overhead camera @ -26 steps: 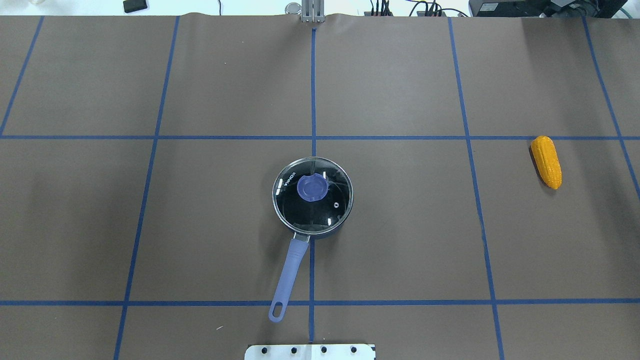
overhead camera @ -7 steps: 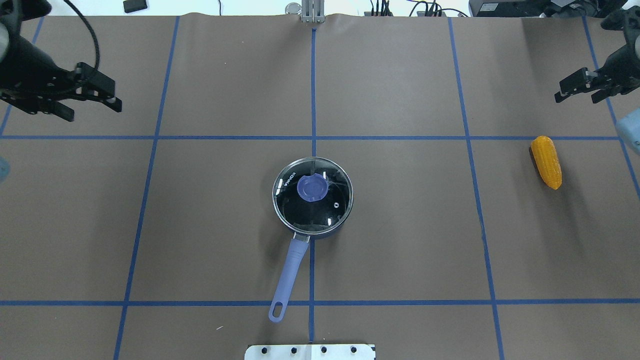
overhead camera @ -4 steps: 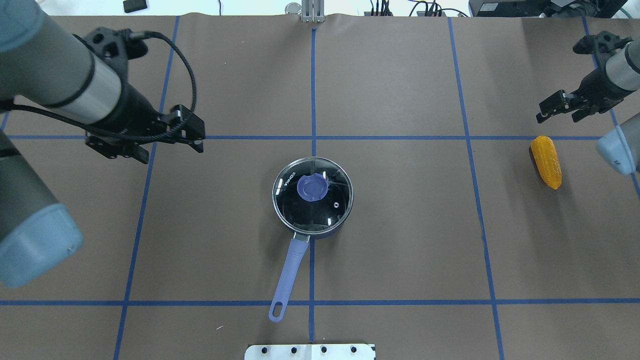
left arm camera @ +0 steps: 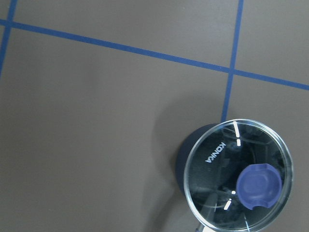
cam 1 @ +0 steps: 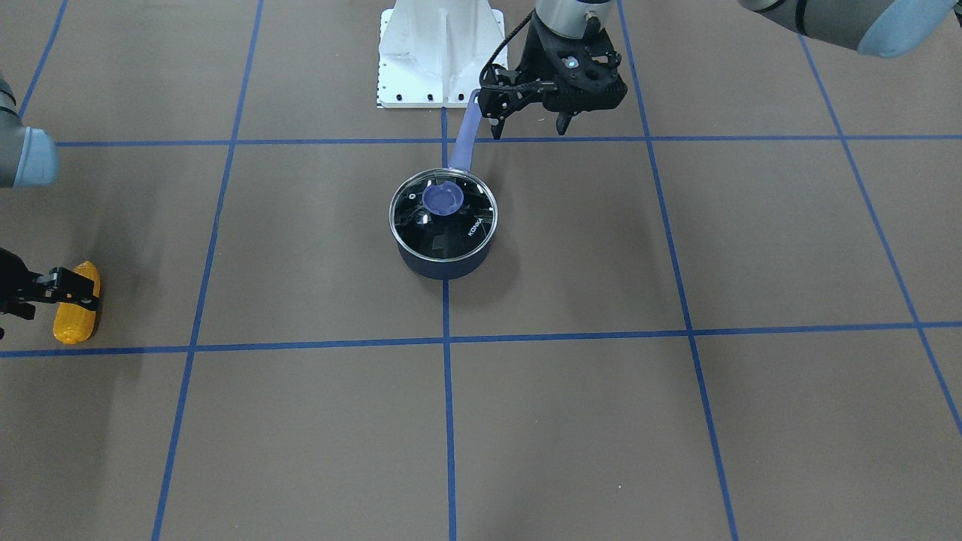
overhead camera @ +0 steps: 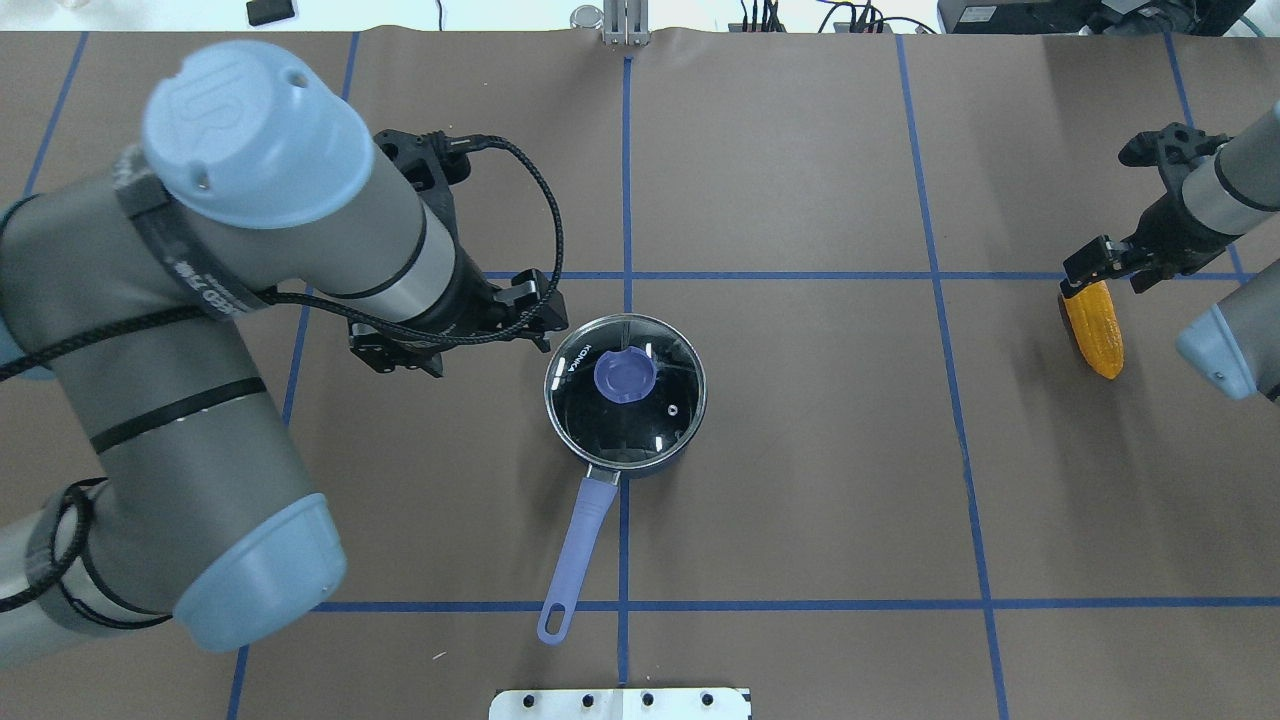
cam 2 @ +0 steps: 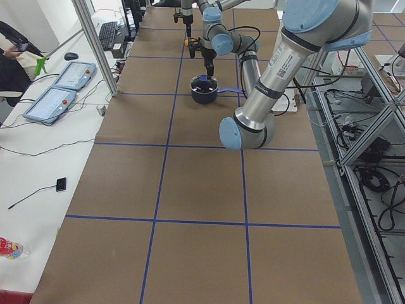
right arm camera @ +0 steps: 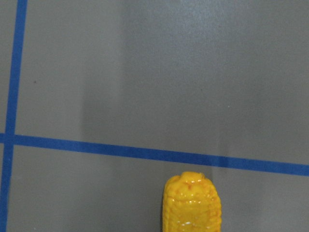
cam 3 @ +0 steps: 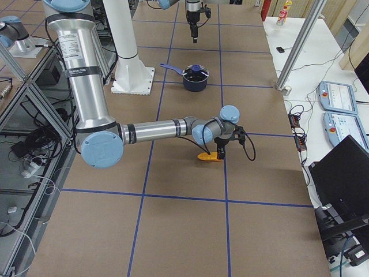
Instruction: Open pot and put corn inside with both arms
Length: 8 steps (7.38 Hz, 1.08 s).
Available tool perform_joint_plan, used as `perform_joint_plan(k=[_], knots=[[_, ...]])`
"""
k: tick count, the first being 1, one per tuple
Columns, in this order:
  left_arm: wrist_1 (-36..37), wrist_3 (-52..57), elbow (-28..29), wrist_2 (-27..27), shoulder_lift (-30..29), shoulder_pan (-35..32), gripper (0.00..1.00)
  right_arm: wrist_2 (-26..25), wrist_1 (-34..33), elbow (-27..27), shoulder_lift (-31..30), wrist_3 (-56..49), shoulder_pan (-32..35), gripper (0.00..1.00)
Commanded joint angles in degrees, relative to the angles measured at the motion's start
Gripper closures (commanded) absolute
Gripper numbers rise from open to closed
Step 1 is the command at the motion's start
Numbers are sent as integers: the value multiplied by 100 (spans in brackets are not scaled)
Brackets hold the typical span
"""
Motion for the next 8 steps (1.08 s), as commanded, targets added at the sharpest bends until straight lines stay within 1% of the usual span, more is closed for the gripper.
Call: perform_joint_plan(k=[1,2,3,4,5,6,7,8], knots=[[-40,-259,371,196,-373,283,2,-327,4,34,-99,-3,-213,0],[-205,-250,581,231,-453,370,2,-467,-4,34,-99,-3,-319,0],[-459,-259,862,266,-506,371,2,-486,-4,25,-82,-3,-363,0],[-540,-277,917,266,-541,380,2,-503,-4,17,-82,-3,-390,4],[-549,-320,1196,275,-715,371,2,-530,-4,17,-82,-3,-399,6],[-680,-329,1347,275,-734,371,2,-513,-13,25,-91,6,-407,13],[-881,-330,1644,327,-874,371,2,-512,-13,25,-91,14,-408,31],[-944,-321,1960,380,-1075,371,2,-495,-13,25,-82,15,-408,47]])
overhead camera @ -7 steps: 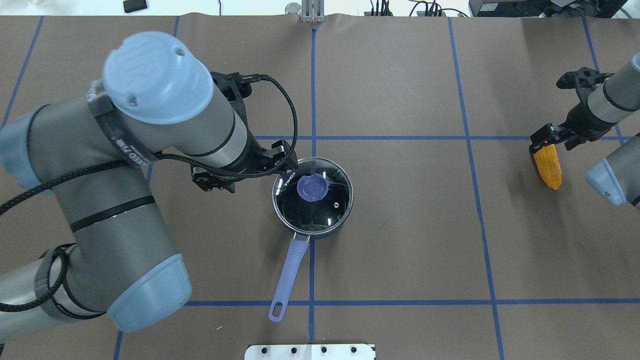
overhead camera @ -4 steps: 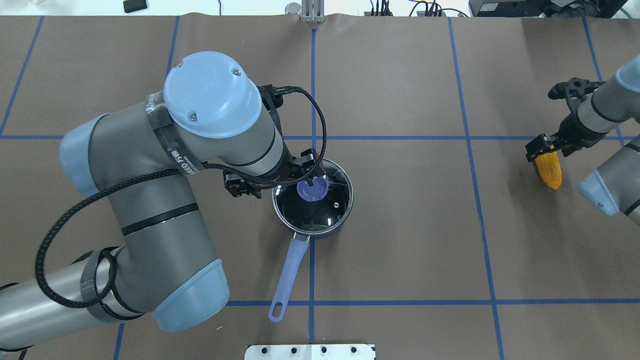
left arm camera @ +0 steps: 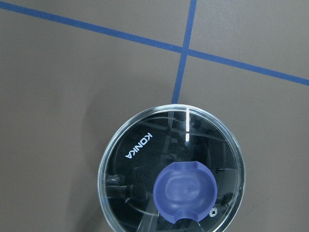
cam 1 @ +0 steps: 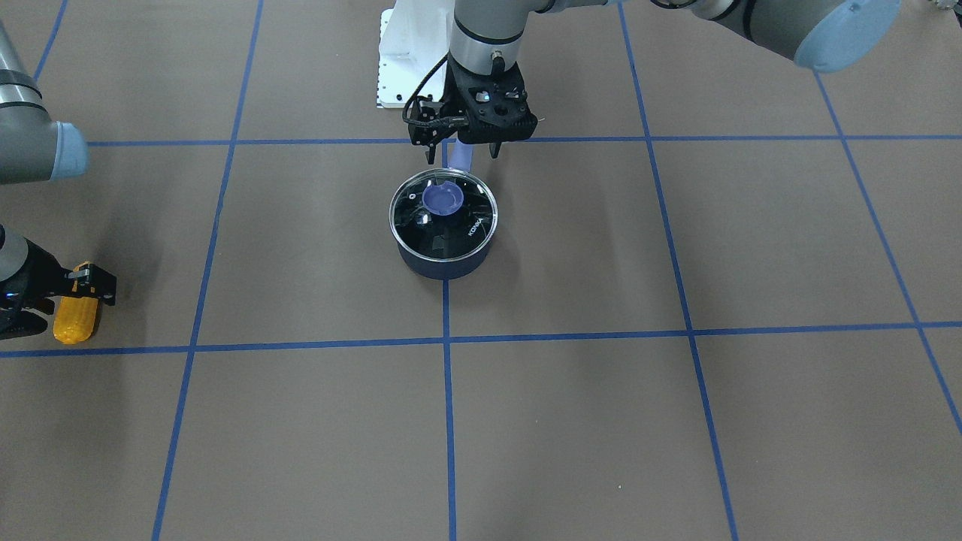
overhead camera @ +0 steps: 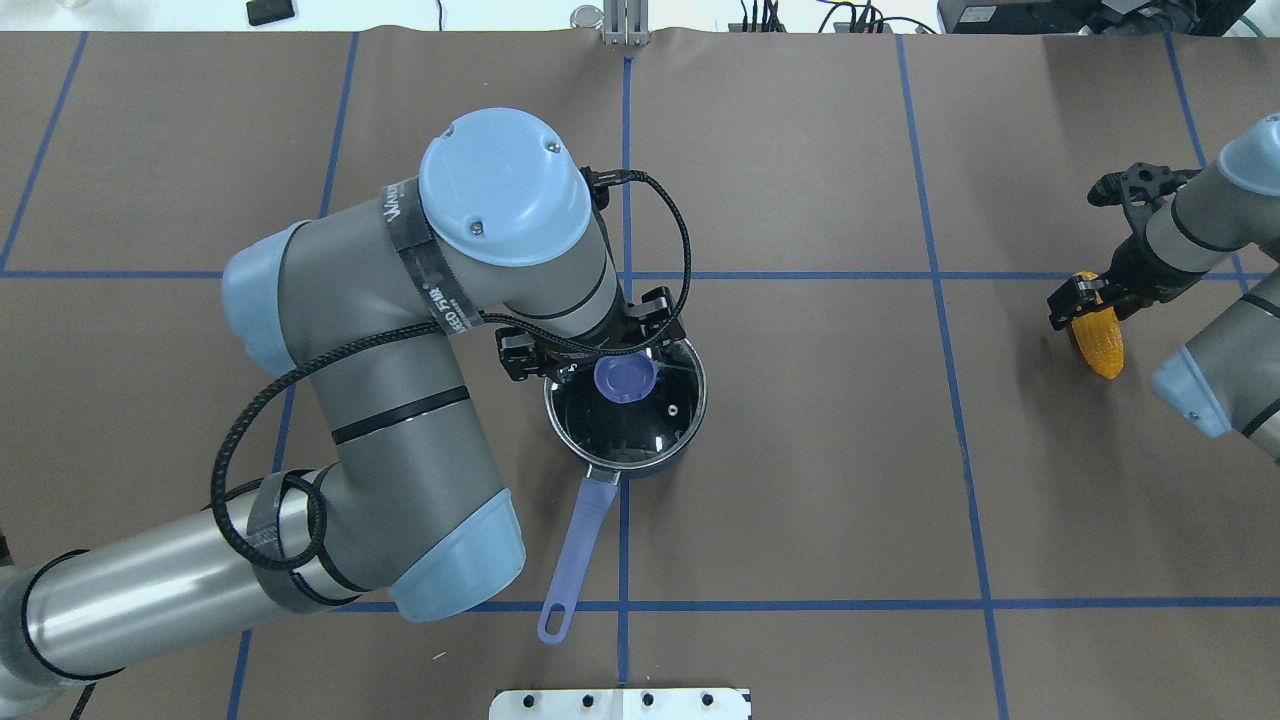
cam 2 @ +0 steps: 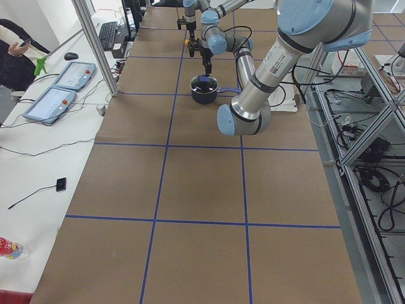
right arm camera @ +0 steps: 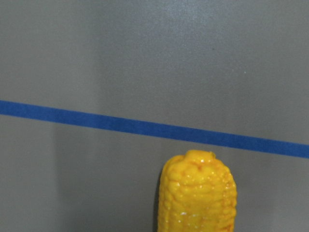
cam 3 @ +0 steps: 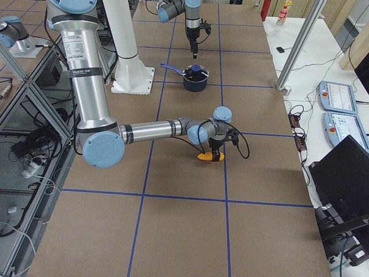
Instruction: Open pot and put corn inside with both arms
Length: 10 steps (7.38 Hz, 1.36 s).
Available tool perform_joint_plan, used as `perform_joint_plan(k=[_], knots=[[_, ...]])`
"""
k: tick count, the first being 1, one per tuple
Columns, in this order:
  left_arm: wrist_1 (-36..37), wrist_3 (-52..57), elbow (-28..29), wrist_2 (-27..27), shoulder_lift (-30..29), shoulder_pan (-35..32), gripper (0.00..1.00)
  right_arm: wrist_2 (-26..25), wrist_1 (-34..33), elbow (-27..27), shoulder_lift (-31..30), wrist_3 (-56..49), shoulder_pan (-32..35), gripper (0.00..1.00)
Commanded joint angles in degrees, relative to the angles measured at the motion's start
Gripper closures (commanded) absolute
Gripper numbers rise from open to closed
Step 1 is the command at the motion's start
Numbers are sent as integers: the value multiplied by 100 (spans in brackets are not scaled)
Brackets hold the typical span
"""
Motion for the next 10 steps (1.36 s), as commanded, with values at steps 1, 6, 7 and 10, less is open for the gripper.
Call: perform_joint_plan(k=[1,6,7,10], knots=[[-139,29,434,61,-247,-9,2,-20,-1,-16,6,-5,-4,64],[-419,179,916,70,-229,-88,2,58,-54,246,67,48,22,95],[-499,153,987,70,-229,-88,2,137,-80,326,84,57,135,95],[-517,152,1067,70,-212,-45,2,559,-89,336,120,57,497,93]])
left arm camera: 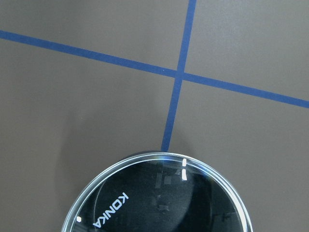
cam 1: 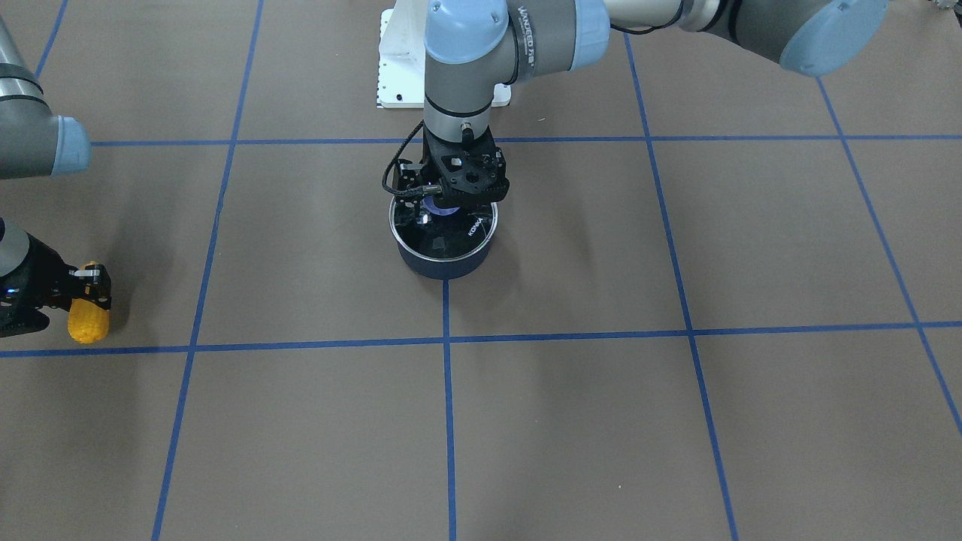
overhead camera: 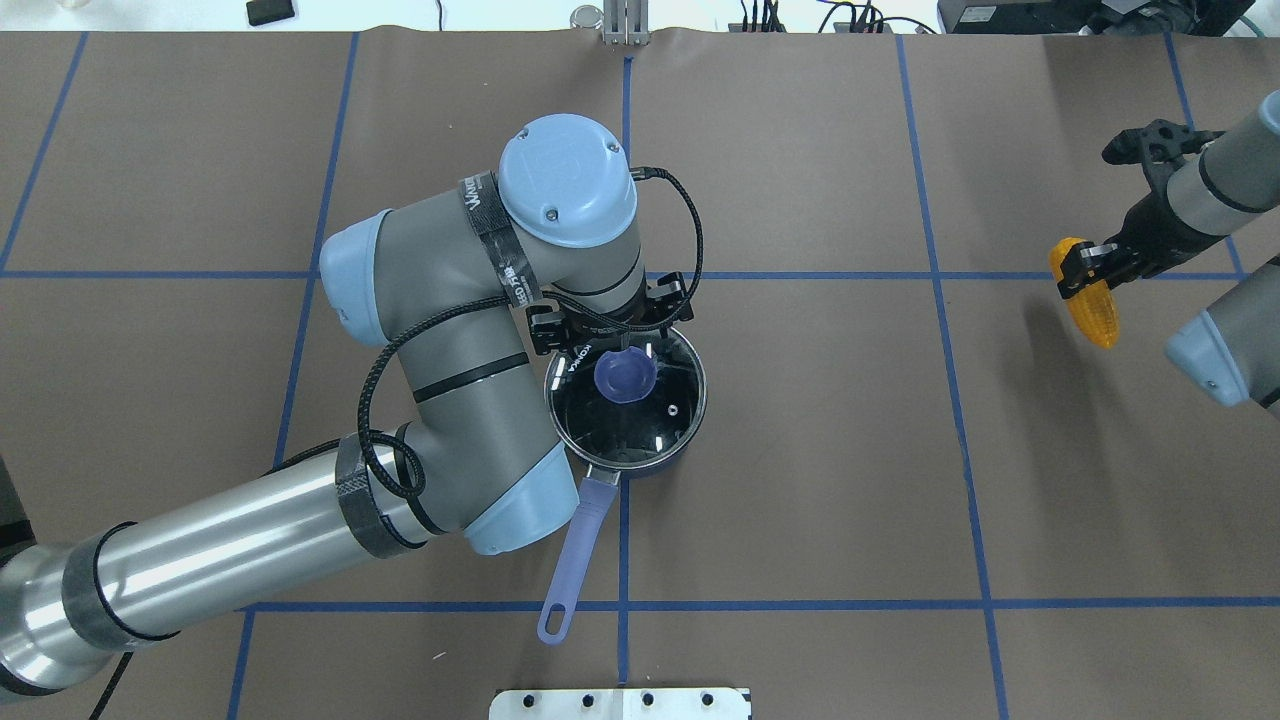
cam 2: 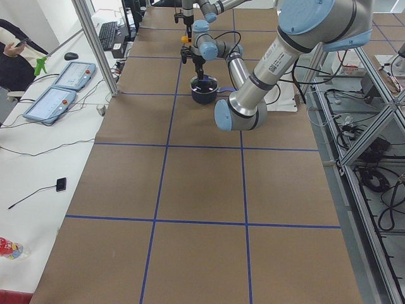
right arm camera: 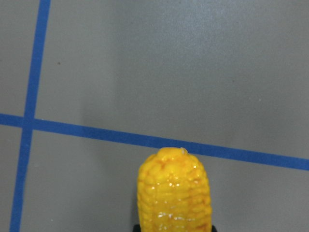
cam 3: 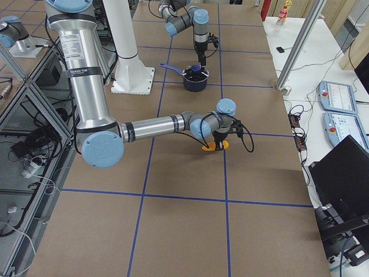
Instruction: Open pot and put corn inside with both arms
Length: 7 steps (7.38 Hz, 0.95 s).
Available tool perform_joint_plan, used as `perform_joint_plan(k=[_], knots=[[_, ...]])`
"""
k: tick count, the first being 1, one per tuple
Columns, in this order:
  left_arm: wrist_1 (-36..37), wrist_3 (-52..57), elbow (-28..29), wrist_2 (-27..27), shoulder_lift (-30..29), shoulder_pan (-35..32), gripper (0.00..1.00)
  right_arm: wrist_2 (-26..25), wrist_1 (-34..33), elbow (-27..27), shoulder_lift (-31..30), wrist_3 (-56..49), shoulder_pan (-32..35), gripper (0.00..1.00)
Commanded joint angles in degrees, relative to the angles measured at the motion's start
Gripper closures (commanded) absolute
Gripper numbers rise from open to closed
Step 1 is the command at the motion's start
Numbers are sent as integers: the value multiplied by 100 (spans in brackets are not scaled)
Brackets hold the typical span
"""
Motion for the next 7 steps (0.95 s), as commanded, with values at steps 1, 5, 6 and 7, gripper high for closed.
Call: perform_joint_plan(k=[1,5,6,7], knots=[[0,-7,24,0,13,121,2,112,-18,-2,58,1,115,93],[0,45,15,-18,31,244,4,174,-9,-2,59,1,124,95],[-9,46,-19,-26,109,245,11,165,0,-2,76,-8,124,100],[0,37,-37,-44,102,245,17,165,-9,-2,85,1,124,100]])
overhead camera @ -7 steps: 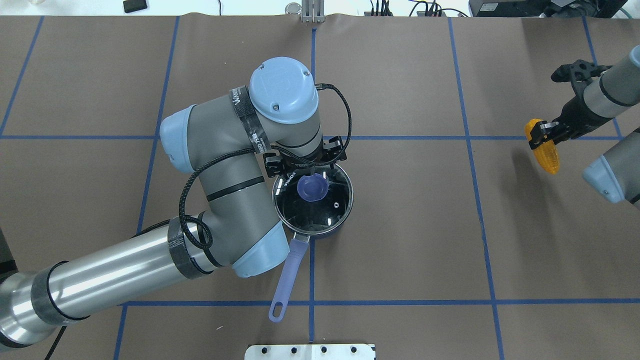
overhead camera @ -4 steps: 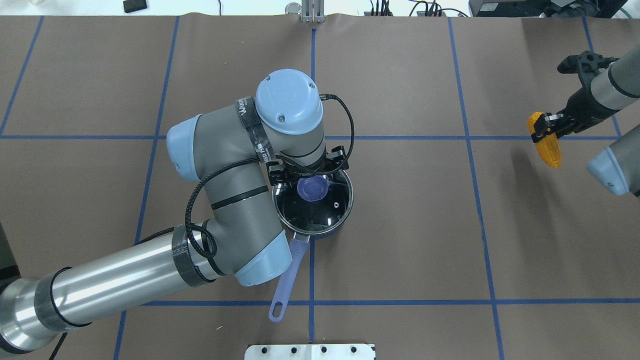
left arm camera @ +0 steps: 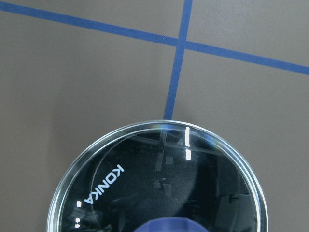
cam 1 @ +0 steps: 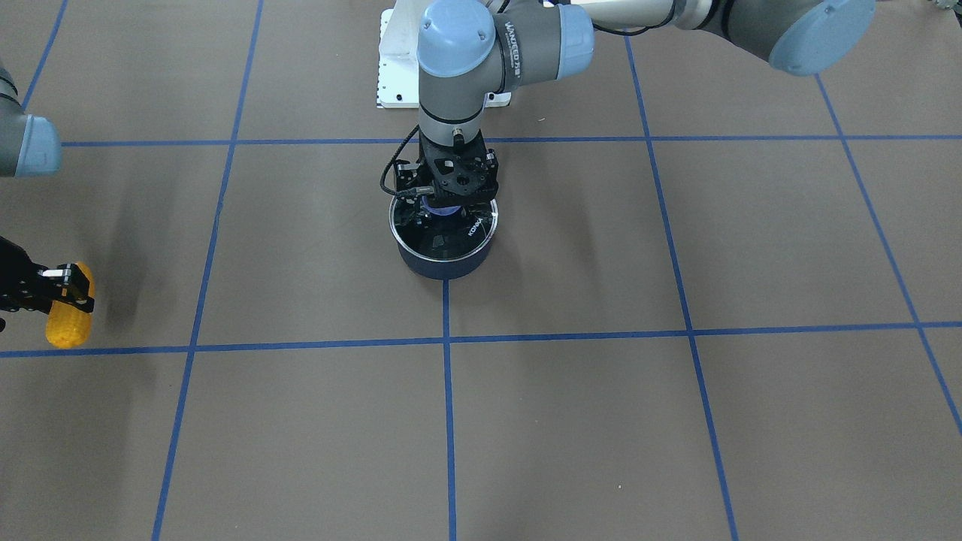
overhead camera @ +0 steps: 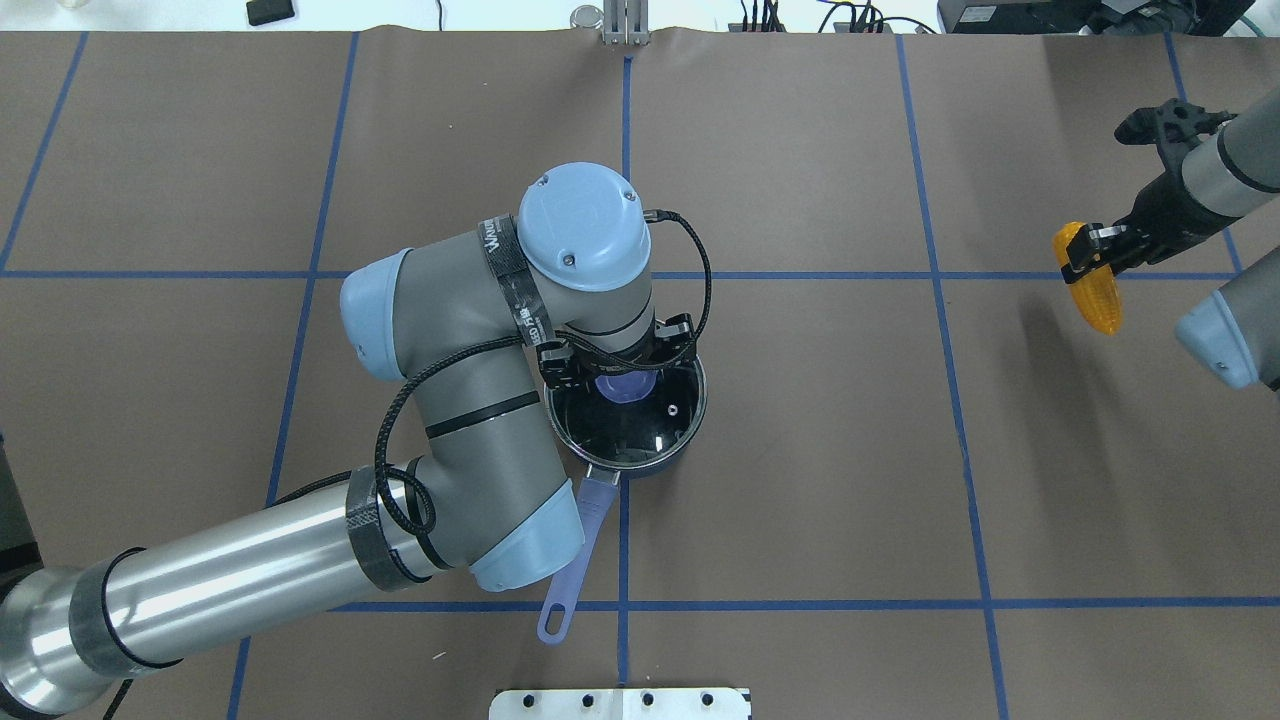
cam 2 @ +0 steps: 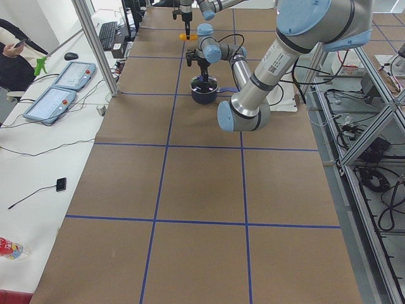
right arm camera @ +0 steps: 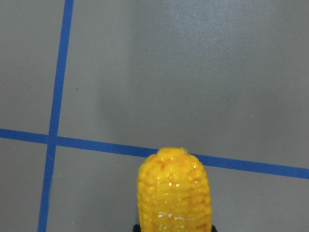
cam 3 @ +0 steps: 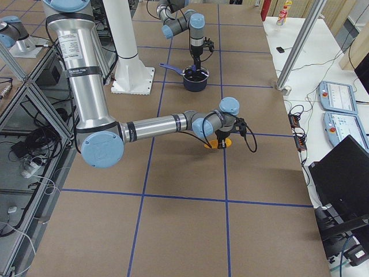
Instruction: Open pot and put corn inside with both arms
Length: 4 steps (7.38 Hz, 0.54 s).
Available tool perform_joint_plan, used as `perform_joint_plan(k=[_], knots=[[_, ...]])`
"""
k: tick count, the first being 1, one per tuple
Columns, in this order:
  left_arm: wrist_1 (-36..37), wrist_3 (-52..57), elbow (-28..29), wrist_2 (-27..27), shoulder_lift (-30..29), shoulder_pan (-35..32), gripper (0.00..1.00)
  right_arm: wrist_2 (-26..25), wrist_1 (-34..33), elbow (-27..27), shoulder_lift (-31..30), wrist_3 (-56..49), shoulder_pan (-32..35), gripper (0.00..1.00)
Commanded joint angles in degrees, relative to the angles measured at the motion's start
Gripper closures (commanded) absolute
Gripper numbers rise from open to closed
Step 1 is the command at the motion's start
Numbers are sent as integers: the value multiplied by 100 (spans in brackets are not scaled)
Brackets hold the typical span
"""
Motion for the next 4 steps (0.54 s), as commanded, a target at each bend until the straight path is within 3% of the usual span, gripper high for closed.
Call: perform_joint_plan(k=[1,3,4], knots=[[4,-2,-34,-26,23,5,27,-10,6,2,13,4,1,100],[21,-2,-130,-35,22,5,43,-10,6,2,22,4,1,100],[74,7,-270,-35,23,-4,46,-10,6,2,30,4,1,100]])
